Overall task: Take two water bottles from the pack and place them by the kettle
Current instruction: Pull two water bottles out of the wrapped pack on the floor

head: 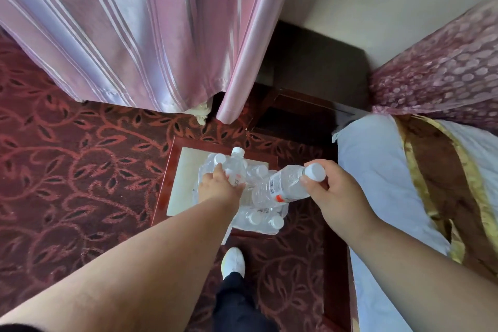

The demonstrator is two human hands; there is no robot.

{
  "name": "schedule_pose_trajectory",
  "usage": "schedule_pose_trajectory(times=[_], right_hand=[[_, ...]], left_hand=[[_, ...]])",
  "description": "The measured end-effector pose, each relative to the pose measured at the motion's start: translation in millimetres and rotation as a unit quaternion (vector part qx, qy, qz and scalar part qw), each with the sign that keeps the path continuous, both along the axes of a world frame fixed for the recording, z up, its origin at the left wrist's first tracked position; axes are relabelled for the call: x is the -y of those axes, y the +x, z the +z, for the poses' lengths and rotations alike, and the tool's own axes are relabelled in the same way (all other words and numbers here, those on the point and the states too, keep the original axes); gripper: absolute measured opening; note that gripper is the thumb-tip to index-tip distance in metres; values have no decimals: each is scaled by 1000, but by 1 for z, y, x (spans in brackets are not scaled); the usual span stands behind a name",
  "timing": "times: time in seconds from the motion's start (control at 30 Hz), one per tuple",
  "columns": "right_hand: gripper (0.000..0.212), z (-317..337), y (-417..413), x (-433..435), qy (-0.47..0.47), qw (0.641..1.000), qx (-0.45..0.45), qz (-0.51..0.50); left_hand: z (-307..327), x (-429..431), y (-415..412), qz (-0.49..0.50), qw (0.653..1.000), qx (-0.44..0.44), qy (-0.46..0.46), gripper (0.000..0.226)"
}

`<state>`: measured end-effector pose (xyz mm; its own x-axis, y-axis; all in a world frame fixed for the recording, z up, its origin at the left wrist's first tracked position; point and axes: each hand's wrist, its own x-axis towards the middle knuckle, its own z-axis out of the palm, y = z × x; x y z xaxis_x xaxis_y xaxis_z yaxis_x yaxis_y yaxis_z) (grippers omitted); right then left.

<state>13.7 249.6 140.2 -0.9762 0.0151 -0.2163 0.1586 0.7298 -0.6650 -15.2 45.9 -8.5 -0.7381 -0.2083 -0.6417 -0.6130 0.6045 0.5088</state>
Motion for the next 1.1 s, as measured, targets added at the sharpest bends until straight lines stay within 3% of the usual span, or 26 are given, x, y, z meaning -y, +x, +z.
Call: schedule_pose_trajectory(times=[0.13,0.2,0.3,0.43,0.5,0.57,0.67,0.77,1.1], right_hand=[[21,11,-9,0,-8,1000,-17,2],[38,6,-21,2,-19,999,-16,-41],[34,-19,-47,11,-20,994,13,-104],[53,-59,-82,36,-74,986,48,-144],[48,-70,-99,49,-87,979,66,-171],[46,-82,-115,54,-67,981,75,-167],[62,-99,-133,54,-45,983,105,-144],[59,-105,-143,51,-30,980,146,-130],[49,-130,-109,59,-22,973,163,-160]], left_hand=[[-1,2,0,-5,1000,-9,5,88],[-1,3,1,-8,1000,-14,11,87],[-1,6,3,-16,999,-27,15,86],[-7,9,7,-19,999,-41,21,84],[-9,9,7,-19,999,-45,21,85],[-10,8,7,-17,999,-41,21,85],[-12,7,8,-21,999,-45,8,85],[-15,9,9,-19,999,-49,9,85],[-11,13,10,8,997,-46,59,85]])
